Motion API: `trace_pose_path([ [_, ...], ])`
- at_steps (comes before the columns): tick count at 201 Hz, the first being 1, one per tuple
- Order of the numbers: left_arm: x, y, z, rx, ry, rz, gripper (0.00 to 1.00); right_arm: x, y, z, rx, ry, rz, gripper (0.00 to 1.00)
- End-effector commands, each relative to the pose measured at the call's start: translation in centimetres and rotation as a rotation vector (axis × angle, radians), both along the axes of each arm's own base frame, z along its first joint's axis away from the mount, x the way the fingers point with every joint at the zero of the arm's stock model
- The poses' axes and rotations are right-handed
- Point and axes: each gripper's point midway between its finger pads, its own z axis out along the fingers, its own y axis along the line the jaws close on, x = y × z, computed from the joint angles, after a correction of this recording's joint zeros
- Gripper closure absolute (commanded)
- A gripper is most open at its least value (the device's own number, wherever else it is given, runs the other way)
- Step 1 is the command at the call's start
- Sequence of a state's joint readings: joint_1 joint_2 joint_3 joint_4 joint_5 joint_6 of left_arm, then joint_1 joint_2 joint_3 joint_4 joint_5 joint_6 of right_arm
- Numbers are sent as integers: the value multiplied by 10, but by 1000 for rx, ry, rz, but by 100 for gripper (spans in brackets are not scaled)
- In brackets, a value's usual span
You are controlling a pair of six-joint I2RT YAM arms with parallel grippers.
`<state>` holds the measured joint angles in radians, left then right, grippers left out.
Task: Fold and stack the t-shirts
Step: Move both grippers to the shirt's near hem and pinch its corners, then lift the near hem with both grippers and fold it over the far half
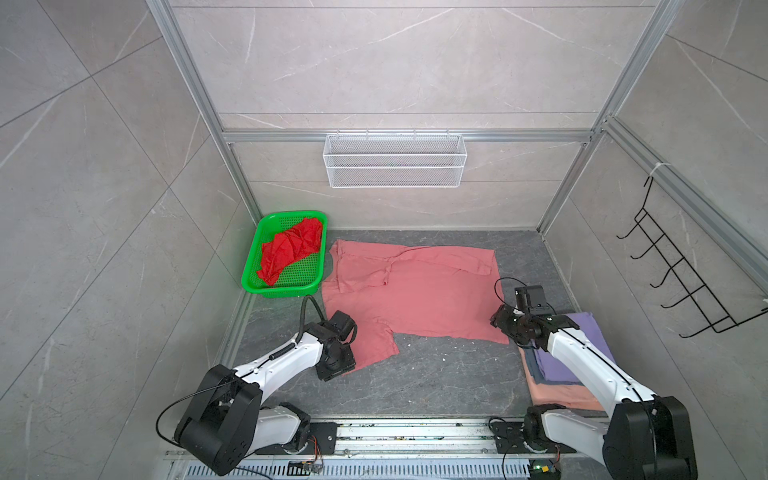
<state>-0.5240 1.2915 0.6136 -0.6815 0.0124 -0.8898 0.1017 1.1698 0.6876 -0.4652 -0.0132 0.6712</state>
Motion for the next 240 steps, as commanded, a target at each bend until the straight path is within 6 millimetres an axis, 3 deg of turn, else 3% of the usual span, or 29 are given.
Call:
trace_pose_path([
  [1, 5, -8, -4, -27, -3, 25, 55, -8, -7, -7, -23, 42, -42, 37],
  [42, 22, -18, 6, -63, -67, 12, 76, -18, -2, -22, 21, 95, -58, 37],
  [83, 38, -27, 34, -110, -172, -33, 100, -25, -4, -35, 19, 143, -88, 38],
  [109, 45, -27, 52, -122, -235, -46, 100, -31, -14, -47, -21, 178, -147, 38],
  [141, 47, -26, 60, -119, -261, -56, 100, -32, -24, -62, -69, 225, -205, 38],
  [199, 48, -25, 67, -127, -289, -46, 100, -24, -17, -86, -42, 258, -215, 41],
  [215, 50, -25, 72, -129, -307, -44, 100, -21, -9, -88, -33, 257, -189, 49],
  [229, 51, -23, 79, -128, -326, -42, 100, -16, 0, -86, -5, 234, -166, 76],
  [240, 50, -21, 85, -127, -343, -40, 100, -13, 6, -78, 5, 201, -157, 89],
])
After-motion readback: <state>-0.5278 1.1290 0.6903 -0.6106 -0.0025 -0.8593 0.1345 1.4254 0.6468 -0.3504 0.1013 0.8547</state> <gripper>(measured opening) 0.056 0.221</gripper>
